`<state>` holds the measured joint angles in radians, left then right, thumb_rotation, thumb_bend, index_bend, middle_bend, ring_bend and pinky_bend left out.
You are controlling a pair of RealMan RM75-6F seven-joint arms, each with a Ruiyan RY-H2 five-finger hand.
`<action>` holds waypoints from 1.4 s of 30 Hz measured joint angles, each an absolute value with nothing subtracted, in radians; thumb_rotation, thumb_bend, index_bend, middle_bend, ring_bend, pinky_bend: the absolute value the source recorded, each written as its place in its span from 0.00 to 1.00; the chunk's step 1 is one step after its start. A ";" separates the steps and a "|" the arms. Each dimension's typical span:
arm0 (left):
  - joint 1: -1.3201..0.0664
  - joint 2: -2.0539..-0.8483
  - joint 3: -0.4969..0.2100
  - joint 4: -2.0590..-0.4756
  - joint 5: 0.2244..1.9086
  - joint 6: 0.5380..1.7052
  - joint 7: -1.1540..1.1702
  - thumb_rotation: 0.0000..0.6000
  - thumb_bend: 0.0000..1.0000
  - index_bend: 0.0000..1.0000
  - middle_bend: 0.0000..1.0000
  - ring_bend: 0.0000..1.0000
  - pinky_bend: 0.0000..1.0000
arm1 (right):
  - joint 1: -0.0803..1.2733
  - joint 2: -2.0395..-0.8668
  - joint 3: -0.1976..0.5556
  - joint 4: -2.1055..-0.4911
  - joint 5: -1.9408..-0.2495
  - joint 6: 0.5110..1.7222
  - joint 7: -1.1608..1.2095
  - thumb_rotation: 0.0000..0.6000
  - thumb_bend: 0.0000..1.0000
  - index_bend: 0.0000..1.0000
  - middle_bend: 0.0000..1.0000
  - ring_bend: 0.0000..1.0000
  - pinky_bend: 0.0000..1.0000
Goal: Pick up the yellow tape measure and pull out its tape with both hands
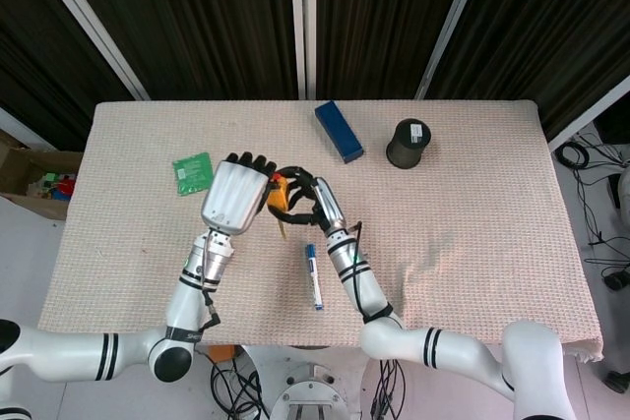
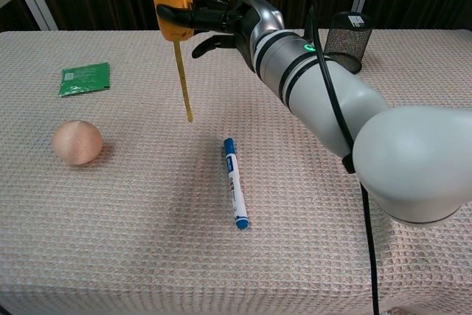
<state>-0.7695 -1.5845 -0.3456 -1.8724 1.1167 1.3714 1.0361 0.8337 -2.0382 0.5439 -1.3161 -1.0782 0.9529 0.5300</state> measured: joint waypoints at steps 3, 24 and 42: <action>-0.774 -1.579 -0.342 -1.878 1.108 1.372 1.037 1.00 0.49 0.55 0.53 0.49 0.62 | 0.834 -2.037 0.544 -1.317 -1.079 0.953 0.531 1.00 0.45 0.68 0.54 0.53 0.61; -0.771 -1.551 -0.348 -1.884 1.230 1.486 0.979 1.00 0.54 0.66 0.64 0.58 0.69 | 0.826 -2.032 0.533 -1.314 -1.073 0.957 0.524 1.00 0.46 0.68 0.54 0.53 0.61; -0.713 -1.378 -0.478 -1.993 1.269 1.613 1.017 1.00 0.55 0.69 0.66 0.60 0.71 | 0.787 -2.052 0.475 -1.253 -1.070 0.944 0.535 1.00 0.46 0.68 0.54 0.53 0.61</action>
<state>-0.7128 -1.3778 -0.4780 -1.9928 1.2687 1.6128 1.0168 0.7869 -2.0519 0.4755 -1.2526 -1.0699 0.9437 0.5354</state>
